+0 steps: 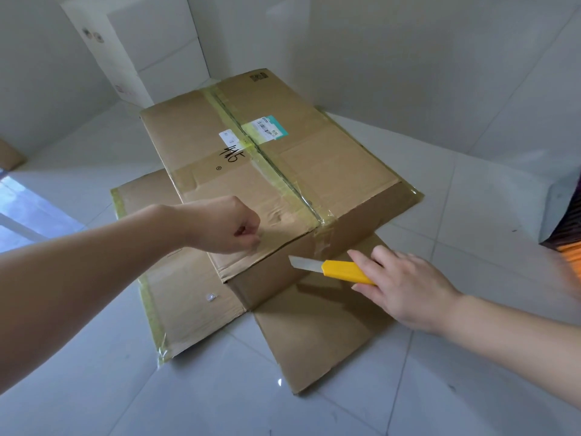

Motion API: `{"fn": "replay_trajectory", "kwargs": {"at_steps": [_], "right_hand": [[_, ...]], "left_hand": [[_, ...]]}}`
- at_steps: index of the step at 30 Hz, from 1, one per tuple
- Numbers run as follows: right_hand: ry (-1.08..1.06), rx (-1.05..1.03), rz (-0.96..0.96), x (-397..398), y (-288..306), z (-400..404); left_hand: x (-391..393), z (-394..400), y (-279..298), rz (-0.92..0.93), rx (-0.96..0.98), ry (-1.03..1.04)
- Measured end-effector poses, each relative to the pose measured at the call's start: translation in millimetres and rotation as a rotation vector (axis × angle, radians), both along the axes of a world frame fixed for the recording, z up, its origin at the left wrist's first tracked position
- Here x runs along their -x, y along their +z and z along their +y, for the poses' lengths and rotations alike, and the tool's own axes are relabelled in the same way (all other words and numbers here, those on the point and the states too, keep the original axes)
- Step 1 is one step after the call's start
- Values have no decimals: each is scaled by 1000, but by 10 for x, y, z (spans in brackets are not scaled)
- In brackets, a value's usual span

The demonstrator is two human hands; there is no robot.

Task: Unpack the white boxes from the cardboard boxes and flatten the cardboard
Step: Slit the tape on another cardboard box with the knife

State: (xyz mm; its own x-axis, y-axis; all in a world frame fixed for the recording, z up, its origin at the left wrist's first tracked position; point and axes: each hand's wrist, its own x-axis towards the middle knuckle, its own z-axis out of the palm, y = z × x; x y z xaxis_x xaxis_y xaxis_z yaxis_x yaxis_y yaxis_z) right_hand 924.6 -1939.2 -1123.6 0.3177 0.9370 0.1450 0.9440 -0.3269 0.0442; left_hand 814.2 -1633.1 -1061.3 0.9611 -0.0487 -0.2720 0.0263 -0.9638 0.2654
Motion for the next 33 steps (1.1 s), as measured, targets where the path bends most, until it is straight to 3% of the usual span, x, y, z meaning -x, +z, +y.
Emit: {"fn": "replay_trajectory", "kwargs": {"at_steps": [10,17,33], "right_hand": [[-72,-44,30,-7,69,171],[-199,-7,267,49,145,293],[-293,-16,260,40,134,142]], "left_hand": [[3,-132,-28,6,5,-5],[-97,-378,-131,57,-234,-60],[-128,-386,-173,39,-248,-166]]}}
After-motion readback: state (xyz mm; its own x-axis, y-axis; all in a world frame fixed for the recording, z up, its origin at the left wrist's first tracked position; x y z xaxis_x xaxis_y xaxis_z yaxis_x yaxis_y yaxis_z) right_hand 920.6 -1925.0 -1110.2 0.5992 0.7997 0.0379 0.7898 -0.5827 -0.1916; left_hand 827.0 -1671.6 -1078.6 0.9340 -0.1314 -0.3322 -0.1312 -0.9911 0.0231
